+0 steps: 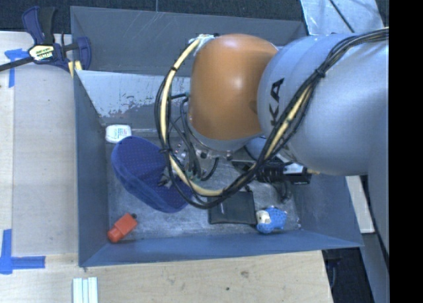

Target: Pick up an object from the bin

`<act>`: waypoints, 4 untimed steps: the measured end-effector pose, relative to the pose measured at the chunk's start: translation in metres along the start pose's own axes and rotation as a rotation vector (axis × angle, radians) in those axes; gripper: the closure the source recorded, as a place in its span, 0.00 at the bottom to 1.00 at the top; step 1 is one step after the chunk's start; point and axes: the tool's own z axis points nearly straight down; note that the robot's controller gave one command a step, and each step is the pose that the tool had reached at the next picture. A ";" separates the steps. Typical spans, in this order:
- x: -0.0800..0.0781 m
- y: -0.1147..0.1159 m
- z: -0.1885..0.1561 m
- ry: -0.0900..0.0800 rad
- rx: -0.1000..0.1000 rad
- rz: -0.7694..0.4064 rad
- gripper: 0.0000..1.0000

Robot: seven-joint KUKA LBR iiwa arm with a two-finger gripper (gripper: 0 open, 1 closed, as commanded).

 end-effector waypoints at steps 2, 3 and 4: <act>-0.001 -0.010 0.132 0.009 0.014 0.056 1.00; -0.006 -0.011 0.139 0.006 0.010 0.069 1.00; -0.015 -0.008 0.108 0.002 0.005 0.065 1.00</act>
Offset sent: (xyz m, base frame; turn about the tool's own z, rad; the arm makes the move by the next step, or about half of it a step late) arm 0.0000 0.0000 0.0000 0.0000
